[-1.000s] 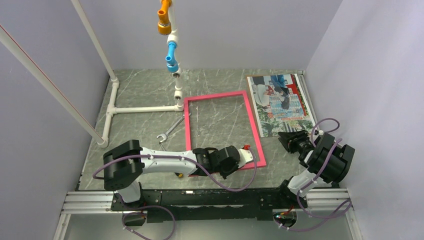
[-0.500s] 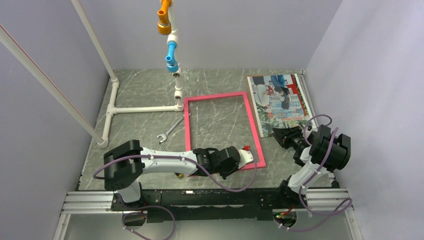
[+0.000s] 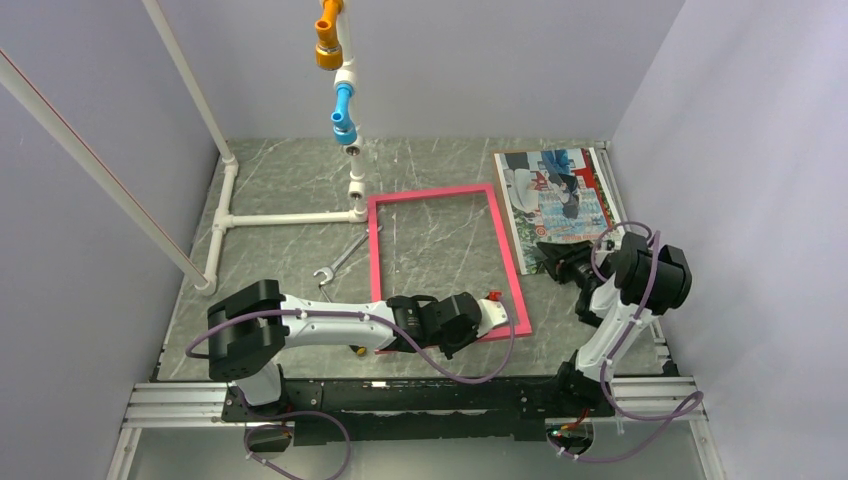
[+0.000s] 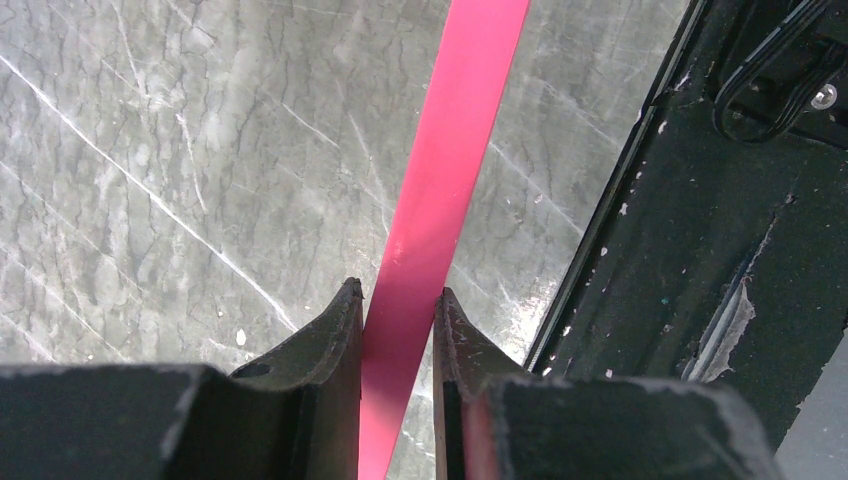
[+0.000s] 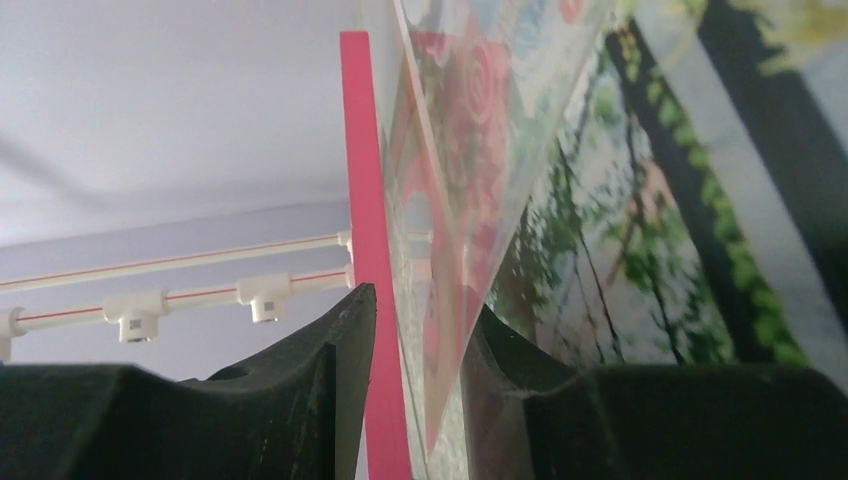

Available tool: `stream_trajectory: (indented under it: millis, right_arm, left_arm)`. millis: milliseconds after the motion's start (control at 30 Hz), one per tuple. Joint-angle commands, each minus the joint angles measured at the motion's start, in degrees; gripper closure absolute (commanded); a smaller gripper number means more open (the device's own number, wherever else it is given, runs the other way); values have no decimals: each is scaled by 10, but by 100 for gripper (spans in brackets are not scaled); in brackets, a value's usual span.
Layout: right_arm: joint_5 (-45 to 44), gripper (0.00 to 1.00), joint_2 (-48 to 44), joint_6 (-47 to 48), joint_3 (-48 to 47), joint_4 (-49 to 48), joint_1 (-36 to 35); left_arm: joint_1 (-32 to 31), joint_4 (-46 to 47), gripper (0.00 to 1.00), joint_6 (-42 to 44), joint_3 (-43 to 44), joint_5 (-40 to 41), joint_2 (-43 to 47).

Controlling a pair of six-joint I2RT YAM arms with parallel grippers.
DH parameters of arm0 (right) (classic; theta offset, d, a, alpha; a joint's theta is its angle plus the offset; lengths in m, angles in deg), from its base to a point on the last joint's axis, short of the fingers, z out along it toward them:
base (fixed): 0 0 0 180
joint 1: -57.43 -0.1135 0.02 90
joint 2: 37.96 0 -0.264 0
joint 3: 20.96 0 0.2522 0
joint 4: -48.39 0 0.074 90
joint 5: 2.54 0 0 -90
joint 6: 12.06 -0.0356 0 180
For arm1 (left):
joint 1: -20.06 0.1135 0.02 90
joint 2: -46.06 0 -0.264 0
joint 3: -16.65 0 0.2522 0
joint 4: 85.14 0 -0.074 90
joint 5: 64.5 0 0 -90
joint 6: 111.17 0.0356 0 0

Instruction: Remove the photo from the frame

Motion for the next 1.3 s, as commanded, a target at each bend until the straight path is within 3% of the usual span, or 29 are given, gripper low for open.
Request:
stream_trajectory:
  millis: [0, 133, 367, 533, 700, 1000, 1133, 1267]
  right_arm:
    - [-40, 63, 10, -12, -31, -66, -14]
    - [-62, 68, 23, -27, -49, -65, -22]
    - [-120, 100, -16, 4, -34, -37, -26]
    - [-181, 100, -83, 8, 20, -28, -25]
    - [-274, 100, -200, 19, 76, 61, -23]
    - [-448, 100, -470, 68, 90, 377, -18]
    - [-464, 100, -484, 72, 82, 419, -18]
    - [-470, 100, -448, 68, 78, 392, -18]
  left_arm:
    - [3, -16, 100, -44, 22, 57, -5]
    - [2, -20, 100, -47, 23, 65, -6]
    - [2, -14, 100, -53, 13, 80, 5]
    - [2, -6, 100, -60, 0, 86, 18]
    - [1, -2, 100, -70, -11, 108, 33]
    - [-1, 6, 100, -76, -17, 107, 25]
    - [-3, 8, 100, -80, -19, 115, 23]
    - [-5, 4, 100, -84, -20, 121, 19]
